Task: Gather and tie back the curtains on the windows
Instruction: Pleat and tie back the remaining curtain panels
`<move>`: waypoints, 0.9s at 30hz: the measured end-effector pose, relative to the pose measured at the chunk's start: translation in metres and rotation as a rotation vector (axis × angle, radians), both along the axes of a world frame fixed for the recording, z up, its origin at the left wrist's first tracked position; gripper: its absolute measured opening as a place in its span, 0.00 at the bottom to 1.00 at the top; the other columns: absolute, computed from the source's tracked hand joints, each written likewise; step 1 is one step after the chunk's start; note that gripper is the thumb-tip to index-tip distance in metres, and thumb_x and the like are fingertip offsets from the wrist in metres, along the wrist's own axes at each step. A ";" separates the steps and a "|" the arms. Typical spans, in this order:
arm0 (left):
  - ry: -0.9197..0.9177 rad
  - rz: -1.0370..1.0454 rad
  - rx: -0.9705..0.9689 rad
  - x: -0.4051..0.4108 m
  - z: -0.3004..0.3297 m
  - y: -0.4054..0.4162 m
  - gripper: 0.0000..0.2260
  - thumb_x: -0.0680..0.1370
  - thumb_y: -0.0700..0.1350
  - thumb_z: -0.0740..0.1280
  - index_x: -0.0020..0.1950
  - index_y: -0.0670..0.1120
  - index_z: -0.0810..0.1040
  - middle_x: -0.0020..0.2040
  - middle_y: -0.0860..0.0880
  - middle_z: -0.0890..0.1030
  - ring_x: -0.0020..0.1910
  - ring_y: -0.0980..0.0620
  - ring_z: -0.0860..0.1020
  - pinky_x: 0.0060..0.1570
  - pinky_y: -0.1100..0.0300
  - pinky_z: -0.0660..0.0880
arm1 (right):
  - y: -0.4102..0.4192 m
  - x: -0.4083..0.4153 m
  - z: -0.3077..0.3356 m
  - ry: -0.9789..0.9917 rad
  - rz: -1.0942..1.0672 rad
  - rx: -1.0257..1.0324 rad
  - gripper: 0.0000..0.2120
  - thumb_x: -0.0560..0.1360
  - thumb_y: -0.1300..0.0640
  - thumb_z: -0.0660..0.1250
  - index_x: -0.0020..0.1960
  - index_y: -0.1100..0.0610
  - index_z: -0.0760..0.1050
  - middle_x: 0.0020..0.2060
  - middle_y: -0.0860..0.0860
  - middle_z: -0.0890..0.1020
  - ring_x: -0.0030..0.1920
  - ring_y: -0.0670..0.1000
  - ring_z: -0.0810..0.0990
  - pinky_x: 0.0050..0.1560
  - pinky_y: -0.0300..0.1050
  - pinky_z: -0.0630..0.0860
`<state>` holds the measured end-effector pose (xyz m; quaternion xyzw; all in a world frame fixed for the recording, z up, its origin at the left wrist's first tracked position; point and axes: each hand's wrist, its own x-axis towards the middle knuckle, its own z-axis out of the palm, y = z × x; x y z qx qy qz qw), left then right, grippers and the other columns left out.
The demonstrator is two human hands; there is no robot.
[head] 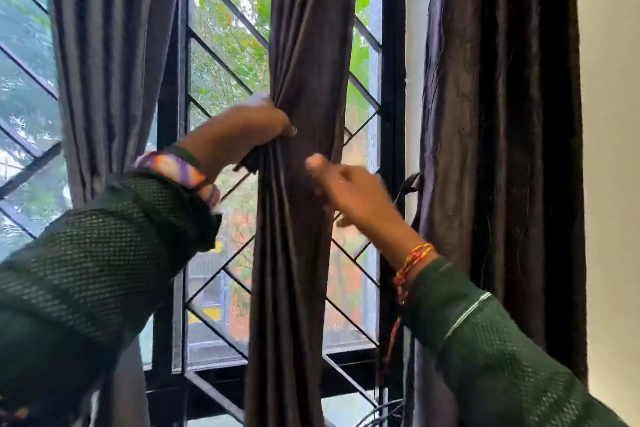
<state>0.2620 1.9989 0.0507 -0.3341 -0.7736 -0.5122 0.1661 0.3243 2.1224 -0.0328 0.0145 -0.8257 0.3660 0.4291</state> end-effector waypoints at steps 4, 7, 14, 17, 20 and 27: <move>-0.140 -0.307 0.115 0.013 0.003 -0.032 0.05 0.74 0.33 0.64 0.41 0.40 0.77 0.26 0.47 0.80 0.22 0.51 0.79 0.28 0.56 0.79 | 0.045 -0.013 0.028 0.248 0.076 -0.579 0.15 0.74 0.53 0.60 0.32 0.54 0.76 0.31 0.50 0.81 0.30 0.48 0.76 0.32 0.40 0.70; -0.195 -0.427 0.127 0.024 0.007 -0.044 0.03 0.68 0.35 0.68 0.37 0.41 0.80 0.26 0.47 0.82 0.22 0.52 0.80 0.25 0.55 0.79 | 0.036 0.009 0.027 0.090 0.198 -0.523 0.15 0.78 0.60 0.56 0.33 0.60 0.71 0.15 0.48 0.74 0.22 0.42 0.77 0.18 0.31 0.67; -0.289 -0.452 0.079 0.031 0.005 -0.039 0.08 0.76 0.35 0.62 0.37 0.38 0.76 0.21 0.46 0.79 0.16 0.53 0.76 0.14 0.65 0.71 | 0.025 0.013 0.033 -0.064 0.284 -0.550 0.20 0.82 0.63 0.45 0.70 0.72 0.61 0.48 0.67 0.82 0.61 0.54 0.76 0.37 0.43 0.70; -0.282 -0.410 0.067 0.023 0.007 -0.039 0.07 0.75 0.35 0.63 0.38 0.38 0.76 0.22 0.46 0.79 0.18 0.53 0.77 0.16 0.64 0.72 | 0.035 0.018 0.039 -0.085 0.275 -0.601 0.20 0.82 0.63 0.46 0.64 0.74 0.68 0.29 0.58 0.84 0.30 0.39 0.80 0.44 0.37 0.74; -0.262 -0.329 0.016 0.016 0.007 -0.039 0.07 0.75 0.35 0.64 0.38 0.38 0.76 0.22 0.46 0.79 0.17 0.53 0.76 0.16 0.65 0.72 | 0.046 0.009 0.052 -0.145 0.333 -0.555 0.36 0.81 0.67 0.47 0.19 0.62 0.76 0.12 0.48 0.72 0.14 0.42 0.72 0.19 0.32 0.71; -0.096 -0.139 -0.032 -0.007 0.008 -0.020 0.06 0.73 0.40 0.70 0.47 0.43 0.75 0.42 0.41 0.81 0.36 0.46 0.80 0.44 0.54 0.79 | 0.045 0.009 0.077 -0.237 0.133 -0.135 0.08 0.74 0.71 0.63 0.46 0.59 0.75 0.34 0.54 0.78 0.34 0.51 0.76 0.33 0.45 0.78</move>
